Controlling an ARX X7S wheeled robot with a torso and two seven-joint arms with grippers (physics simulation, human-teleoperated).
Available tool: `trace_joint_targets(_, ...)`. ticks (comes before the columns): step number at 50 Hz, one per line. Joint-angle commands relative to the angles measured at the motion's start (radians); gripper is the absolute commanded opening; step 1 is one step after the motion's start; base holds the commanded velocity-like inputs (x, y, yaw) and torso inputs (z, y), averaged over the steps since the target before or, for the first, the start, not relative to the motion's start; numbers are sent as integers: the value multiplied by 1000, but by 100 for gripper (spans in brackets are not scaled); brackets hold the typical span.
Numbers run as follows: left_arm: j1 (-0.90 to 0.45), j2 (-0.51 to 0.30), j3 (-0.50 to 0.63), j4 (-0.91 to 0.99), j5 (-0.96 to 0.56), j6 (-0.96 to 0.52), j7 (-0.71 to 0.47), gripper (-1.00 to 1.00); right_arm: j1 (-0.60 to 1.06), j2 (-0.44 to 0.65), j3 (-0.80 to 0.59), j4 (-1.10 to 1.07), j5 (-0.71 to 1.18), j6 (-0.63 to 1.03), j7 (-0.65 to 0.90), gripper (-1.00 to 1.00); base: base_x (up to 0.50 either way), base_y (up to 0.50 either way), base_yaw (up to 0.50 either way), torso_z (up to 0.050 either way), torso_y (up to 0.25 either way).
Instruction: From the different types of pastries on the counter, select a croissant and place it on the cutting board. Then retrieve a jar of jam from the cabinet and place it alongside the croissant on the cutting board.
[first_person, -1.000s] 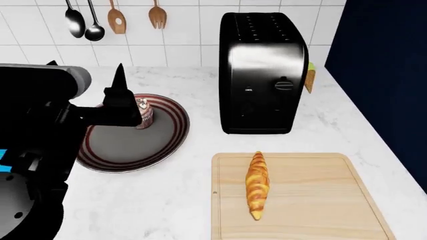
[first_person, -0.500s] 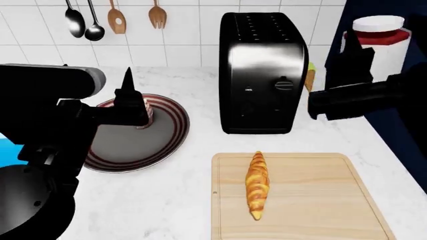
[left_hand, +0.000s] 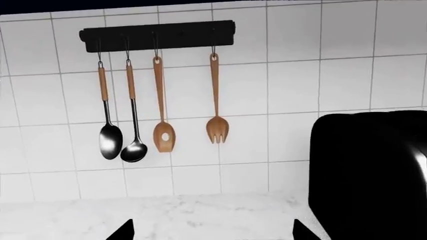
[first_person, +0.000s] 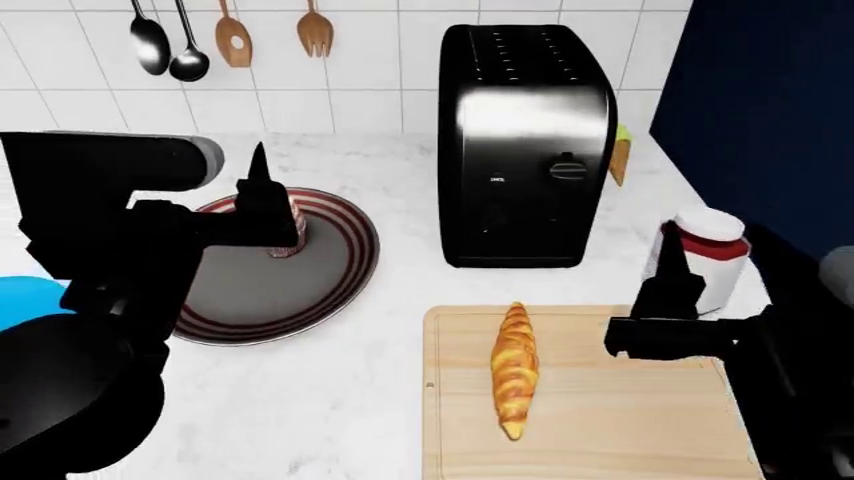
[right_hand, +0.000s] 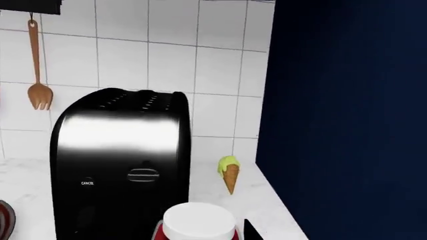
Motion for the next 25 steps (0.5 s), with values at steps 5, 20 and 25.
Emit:
trace_joint_targets(5, 6, 11, 31, -42, 67, 22, 24, 100, -404, -34, -161, 133, -430, -332, -14, -100, 0, 0, 0, 0, 0)
trace_joint_targets(20, -1, 14, 47, -40, 84, 19, 18, 100, -446, -44, -162, 205, -429, -384, -17, -100, 0, 0, 0, 0, 0)
trace_joint_targets(25, 0, 12, 45, -39, 82, 20, 17, 100, -452, -70, -163, 225, -434, -357, 6, -100, 0, 0, 0, 0, 0)
